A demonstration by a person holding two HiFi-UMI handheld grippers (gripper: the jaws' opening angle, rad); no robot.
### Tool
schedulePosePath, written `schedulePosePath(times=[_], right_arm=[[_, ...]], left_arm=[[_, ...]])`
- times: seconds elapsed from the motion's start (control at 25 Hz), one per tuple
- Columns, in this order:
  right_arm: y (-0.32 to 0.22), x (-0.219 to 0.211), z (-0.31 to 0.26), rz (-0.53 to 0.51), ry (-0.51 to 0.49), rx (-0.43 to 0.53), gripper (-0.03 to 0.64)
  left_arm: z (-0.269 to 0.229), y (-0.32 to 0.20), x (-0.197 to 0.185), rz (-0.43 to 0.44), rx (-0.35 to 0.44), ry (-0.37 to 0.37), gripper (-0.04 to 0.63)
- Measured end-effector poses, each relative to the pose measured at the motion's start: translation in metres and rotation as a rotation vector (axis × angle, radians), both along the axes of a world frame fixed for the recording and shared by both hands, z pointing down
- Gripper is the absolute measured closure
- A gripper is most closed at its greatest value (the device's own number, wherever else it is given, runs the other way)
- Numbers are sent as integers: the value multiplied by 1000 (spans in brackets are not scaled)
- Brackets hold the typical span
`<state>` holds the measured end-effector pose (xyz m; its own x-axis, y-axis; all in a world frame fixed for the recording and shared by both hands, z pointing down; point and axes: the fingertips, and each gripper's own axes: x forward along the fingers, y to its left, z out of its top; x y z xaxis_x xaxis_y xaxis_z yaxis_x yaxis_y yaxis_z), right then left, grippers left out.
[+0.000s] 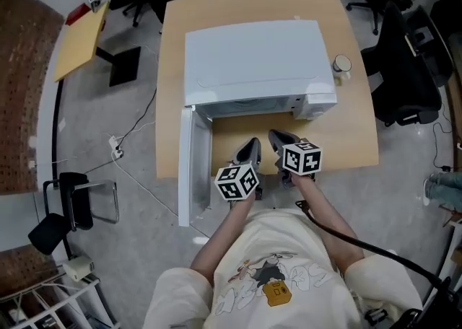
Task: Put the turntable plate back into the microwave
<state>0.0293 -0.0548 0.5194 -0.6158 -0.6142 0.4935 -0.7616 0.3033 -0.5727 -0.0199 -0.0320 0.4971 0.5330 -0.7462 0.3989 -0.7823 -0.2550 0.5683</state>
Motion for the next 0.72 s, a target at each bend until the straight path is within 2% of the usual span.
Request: schedulePosePath(times=[0.12,0.28,0.72], right_arm=[[-1,-2,-2,16,29,14,611],[-2,-6,-2,-6,78,17,612],[14,-14,1,-11,74,13,612]], left_arm=[[9,3,3,20,-34,-28,595],[5,-9,1,39,-4,-47,595],[5,3,-3,64,4,-76,595]])
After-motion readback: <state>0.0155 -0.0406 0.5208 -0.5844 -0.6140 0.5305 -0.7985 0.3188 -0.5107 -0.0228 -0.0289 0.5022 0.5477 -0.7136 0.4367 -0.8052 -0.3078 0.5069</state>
